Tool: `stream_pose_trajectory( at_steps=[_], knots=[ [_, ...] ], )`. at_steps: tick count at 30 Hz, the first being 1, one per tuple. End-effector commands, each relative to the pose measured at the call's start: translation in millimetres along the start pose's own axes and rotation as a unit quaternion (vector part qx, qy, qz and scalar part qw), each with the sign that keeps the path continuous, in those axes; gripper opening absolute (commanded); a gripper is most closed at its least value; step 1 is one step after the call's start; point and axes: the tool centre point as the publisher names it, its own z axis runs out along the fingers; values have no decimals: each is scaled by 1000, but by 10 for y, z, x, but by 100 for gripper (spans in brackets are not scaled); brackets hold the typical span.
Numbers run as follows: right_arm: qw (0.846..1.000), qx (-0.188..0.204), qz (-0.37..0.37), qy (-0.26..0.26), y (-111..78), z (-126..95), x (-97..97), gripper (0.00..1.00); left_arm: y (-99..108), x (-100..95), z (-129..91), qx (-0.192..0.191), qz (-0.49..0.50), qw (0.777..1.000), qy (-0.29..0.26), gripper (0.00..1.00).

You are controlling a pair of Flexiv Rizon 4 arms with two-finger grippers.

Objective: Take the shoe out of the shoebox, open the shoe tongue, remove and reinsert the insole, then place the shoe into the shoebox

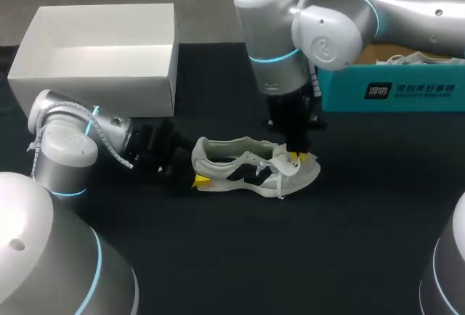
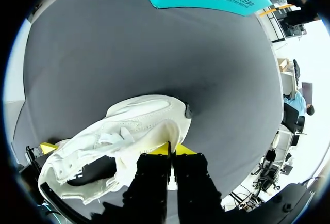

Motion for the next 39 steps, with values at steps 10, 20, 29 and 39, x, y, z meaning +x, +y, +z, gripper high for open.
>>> stream_pose_trajectory(
  at_steps=[10,20,29,39],
  knots=[
    [1000,-21,-4,-7,-76,-186,44,100,2,7,-9,-1,-1,1000,0,0],
    [996,-74,-42,-9,-77,-555,109,100,2,7,-9,-1,-1,1000,0,0],
    [982,-133,-132,17,-9,-920,224,100,2,7,-9,-1,-1,1000,0,0],
    [906,-160,-390,45,30,-1135,535,100,2,7,-9,-1,-1,1000,0,0]
  ],
)
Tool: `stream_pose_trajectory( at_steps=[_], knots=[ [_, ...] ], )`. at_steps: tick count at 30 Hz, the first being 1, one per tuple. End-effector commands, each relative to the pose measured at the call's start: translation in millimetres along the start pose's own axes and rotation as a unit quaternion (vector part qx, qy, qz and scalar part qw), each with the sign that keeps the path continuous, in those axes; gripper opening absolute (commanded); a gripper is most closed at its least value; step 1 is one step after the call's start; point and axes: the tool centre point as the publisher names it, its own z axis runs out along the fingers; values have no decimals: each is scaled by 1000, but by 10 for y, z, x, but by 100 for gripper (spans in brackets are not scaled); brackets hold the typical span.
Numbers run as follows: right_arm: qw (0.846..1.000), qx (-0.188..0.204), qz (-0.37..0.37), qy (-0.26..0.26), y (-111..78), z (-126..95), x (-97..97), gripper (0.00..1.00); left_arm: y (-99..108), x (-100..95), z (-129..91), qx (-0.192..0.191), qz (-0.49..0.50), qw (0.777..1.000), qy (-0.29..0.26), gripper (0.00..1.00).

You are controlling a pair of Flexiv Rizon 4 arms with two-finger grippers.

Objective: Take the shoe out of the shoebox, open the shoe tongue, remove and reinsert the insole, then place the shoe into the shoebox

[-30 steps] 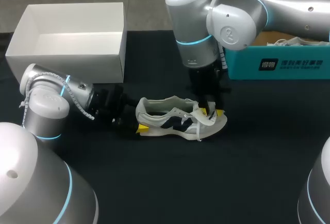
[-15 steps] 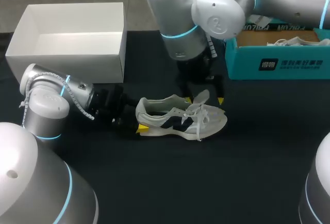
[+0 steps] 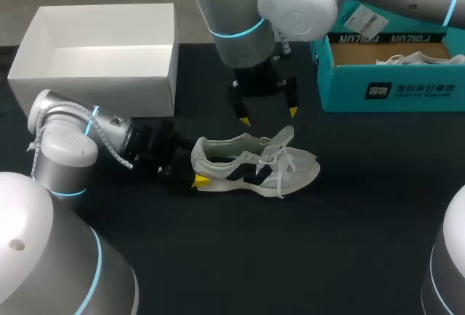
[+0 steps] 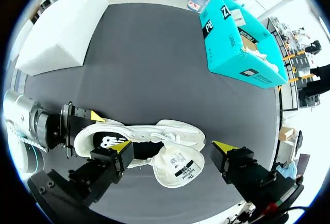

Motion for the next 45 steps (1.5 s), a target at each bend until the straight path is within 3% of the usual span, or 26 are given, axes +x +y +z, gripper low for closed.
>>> stream_pose_trajectory(
  at_steps=[1,6,24,26,27,28,29,31,33,34,36,38,40,45],
  knots=[
    [985,-9,-172,29,38,-10,72,100,-3,7,-6,-1,0,1000,0,0],
    [973,0,-229,28,81,-31,158,100,-3,7,-6,-1,0,1000,0,0],
    [973,5,-230,34,88,-37,154,100,-3,7,-6,-1,0,1000,0,0],
    [936,-64,-344,33,179,-81,200,100,-3,7,-6,-1,0,1000,0,0],
    [911,-79,-404,31,216,-99,232,100,-3,7,-6,-1,0,1000,0,0],
    [867,-114,-483,47,254,-136,291,100,-3,7,-6,-1,0,1000,0,0],
    [852,-118,-507,55,264,-156,320,100,-3,7,-6,-1,0,1000,0,0],
    [805,-122,-577,65,283,-175,389,100,-3,7,-6,-1,0,1000,0,0],
    [778,-105,-616,67,289,-178,433,100,-3,7,-6,-1,0,1000,0,0],
    [757,-108,-640,74,283,-176,458,100,-3,7,-6,-1,0,1000,0,0],
    [748,-96,-653,72,276,-165,471,100,-3,7,-6,-1,0,1000,0,0],
    [727,-78,-679,60,243,-139,490,100,-3,7,-6,-1,0,1000,0,0],
    [728,-59,-681,55,207,-124,482,100,-3,7,-6,-1,0,1000,0,0],
    [728,-59,-681,55,207,-124,482,100,-3,7,-6,-1,0,1000,0,0]
  ],
)
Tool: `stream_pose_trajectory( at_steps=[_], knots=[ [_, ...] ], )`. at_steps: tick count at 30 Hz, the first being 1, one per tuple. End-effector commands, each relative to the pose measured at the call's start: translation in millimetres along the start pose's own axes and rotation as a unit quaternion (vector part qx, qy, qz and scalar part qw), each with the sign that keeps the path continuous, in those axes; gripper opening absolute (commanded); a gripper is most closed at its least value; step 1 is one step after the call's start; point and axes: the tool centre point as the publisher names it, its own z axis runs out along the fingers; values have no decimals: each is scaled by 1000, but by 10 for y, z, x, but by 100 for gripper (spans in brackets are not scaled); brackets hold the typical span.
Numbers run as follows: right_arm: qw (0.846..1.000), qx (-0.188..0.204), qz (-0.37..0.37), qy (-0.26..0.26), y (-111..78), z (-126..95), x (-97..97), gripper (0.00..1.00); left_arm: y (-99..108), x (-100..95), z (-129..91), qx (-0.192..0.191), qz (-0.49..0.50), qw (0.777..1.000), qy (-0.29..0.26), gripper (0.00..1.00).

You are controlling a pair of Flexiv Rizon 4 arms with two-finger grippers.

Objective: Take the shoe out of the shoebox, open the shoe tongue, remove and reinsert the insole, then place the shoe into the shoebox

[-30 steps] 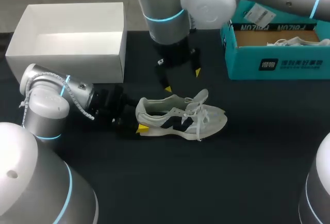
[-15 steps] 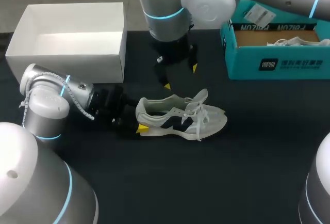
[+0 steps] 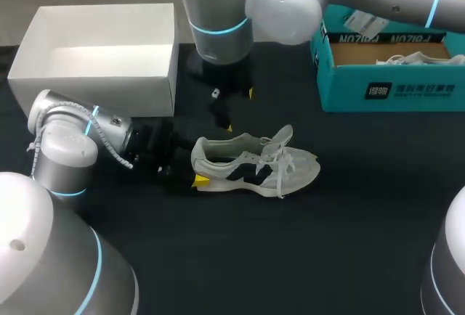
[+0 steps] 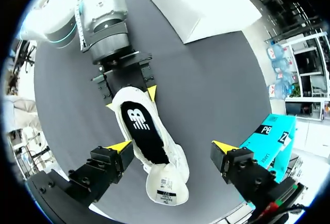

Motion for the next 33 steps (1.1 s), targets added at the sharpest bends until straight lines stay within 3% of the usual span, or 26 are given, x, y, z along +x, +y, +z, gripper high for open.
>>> stream_pose_trajectory(
  at_steps=[1,13,18,19,20,21,22,23,33],
  knots=[
    [975,-4,-219,23,-32,4,-26,100,-3,7,-6,-1,0,1000,0,0],
    [975,-4,-219,23,-32,4,-26,100,-3,7,-6,-1,0,1000,0,0],
    [979,-5,-204,-9,-45,121,33,100,-3,7,-6,-1,0,1000,0,0],
    [980,-9,-199,-13,-50,130,44,95,-3,7,-6,-1,0,1000,0,0],
    [980,-15,-197,-11,-53,141,56,54,-3,7,-6,-1,0,1000,0,0],
    [980,-13,-197,-10,-55,154,64,37,-3,7,-6,-1,0,1000,0,0],
    [981,-11,-194,-10,-56,164,73,9,-3,7,-6,-1,0,1000,0,0],
    [980,-9,-196,-4,-56,177,83,0,-3,7,-6,-1,0,1000,0,0],
    [982,-7,-188,-4,-51,184,122,0,-3,7,-6,-1,0,1000,0,0]
  ],
)
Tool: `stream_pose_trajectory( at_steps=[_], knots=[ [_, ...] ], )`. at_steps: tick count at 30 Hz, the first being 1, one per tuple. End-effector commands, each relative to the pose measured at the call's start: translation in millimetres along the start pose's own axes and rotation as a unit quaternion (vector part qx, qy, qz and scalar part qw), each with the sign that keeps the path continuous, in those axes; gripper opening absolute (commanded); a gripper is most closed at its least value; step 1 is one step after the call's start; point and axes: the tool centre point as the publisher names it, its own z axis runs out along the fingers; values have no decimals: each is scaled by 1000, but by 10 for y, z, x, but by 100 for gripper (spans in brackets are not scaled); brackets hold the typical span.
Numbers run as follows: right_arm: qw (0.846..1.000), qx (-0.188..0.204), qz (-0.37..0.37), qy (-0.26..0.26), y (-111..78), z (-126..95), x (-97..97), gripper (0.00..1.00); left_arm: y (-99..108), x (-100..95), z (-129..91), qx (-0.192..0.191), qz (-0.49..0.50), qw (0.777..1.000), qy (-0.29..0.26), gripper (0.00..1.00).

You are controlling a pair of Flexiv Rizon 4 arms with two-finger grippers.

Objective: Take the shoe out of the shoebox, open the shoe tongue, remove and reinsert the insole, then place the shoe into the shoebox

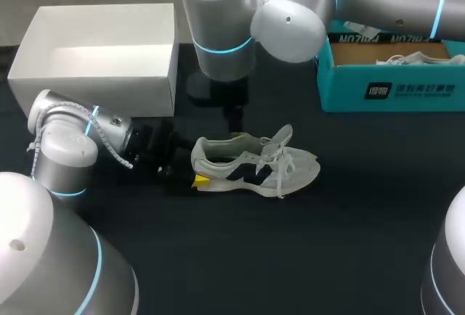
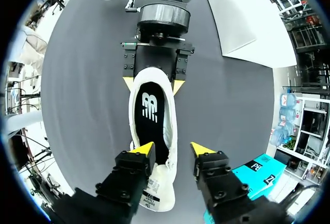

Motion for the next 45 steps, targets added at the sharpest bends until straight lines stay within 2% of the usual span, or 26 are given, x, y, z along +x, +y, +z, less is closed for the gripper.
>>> stream_pose_trajectory(
  at_steps=[1,8,16,22,31,41,45],
  knots=[
    [1000,1,0,-1,3,-3,3,0,-3,7,-6,-1,0,1000,0,0],
    [1000,1,0,-1,3,-3,3,0,-3,7,-6,-1,0,1000,0,0],
    [1000,-7,-5,6,101,278,173,0,-3,7,-6,-1,0,1000,0,0],
    [1000,-3,-2,23,72,386,256,0,-3,7,-6,-1,0,1000,0,0],
    [999,-3,-5,51,-89,596,219,0,-3,7,-6,-1,0,1000,0,0],
    [997,-11,4,71,-74,649,506,0,-3,7,-6,-1,0,1000,0,0],
    [997,-13,8,71,-71,735,504,0,-3,7,-6,-1,0,1000,0,0]
  ],
)
